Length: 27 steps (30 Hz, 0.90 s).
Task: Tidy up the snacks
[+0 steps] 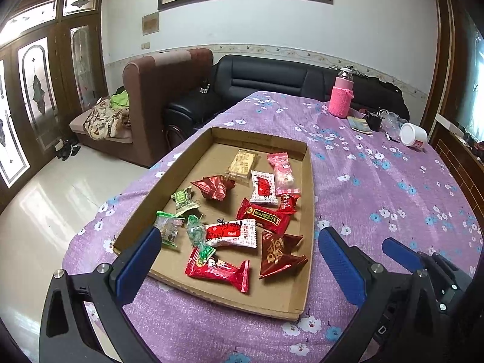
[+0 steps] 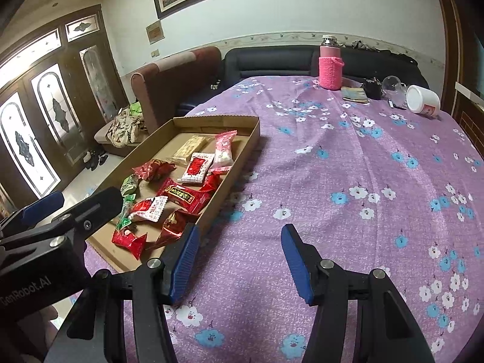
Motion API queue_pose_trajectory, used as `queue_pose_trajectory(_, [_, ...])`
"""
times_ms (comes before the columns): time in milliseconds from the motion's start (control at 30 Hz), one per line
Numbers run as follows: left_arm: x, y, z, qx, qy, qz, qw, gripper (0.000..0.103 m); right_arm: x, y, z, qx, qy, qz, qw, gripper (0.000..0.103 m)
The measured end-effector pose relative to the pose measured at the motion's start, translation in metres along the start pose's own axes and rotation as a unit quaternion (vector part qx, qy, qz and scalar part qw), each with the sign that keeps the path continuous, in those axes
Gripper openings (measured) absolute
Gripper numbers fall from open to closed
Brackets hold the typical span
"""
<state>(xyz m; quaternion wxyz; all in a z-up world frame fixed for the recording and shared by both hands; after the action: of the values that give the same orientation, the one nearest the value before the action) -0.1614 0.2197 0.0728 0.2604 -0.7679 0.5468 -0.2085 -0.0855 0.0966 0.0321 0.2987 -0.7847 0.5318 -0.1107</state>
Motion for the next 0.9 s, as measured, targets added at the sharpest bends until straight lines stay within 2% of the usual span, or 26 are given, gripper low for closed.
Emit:
queue_pose_trajectory(200, [-0.004,0.001,-0.008,0.018,-0.011,-0.004,0.9998,0.103,-0.005,0.002,-0.003,0.003,0.001,-0.006,1.0,0.061])
queue_pose_trajectory(267, [-0.006,0.003,-0.024,0.062,-0.039,-0.008,0.9973,0.103,-0.007,0.003,-0.004,0.004,0.001,-0.007,1.0,0.061])
queue_pose_trajectory(367, [-0.007,0.008,-0.06,0.149,-0.071,-0.016,0.9861,0.103,-0.008,0.004,-0.006,0.007,0.0,-0.01,1.0,0.061])
queue_pose_trajectory(467, [-0.01,0.013,-0.08,0.191,-0.053,-0.026,0.9799,0.103,-0.01,0.005,-0.008,0.009,-0.002,-0.011,1.0,0.061])
queue_pose_trajectory(533, [-0.01,0.013,-0.078,0.179,-0.044,-0.029,0.9824,0.103,-0.011,0.006,-0.009,0.011,-0.004,-0.012,1.0,0.061])
queue_pose_trajectory(633, [-0.008,0.013,-0.062,0.132,-0.059,-0.021,0.9893,0.103,-0.011,0.007,-0.011,0.014,-0.004,-0.015,1.0,0.061])
queue_pose_trajectory(733, [-0.007,0.014,-0.047,0.093,-0.055,-0.018,0.994,0.103,-0.012,0.009,-0.012,0.015,-0.005,-0.018,1.0,0.061])
queue_pose_trajectory(900, [-0.008,0.018,-0.038,0.07,-0.041,-0.021,0.9965,0.103,-0.015,0.011,-0.011,0.015,-0.005,-0.026,1.0,0.061])
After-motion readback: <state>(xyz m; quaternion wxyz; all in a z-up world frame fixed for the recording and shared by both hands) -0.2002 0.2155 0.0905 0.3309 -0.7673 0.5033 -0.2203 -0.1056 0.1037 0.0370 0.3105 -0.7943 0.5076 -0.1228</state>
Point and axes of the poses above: each gripper's, at about its wrist camera, not at the fingertips, and z roughly the way its jaws point, x to its right, y to its underside, the point moved 3 cm from there along z, roughly the way its jaws point, and after that the axes turned 12 degrees about -x, right-handed, at the moved point
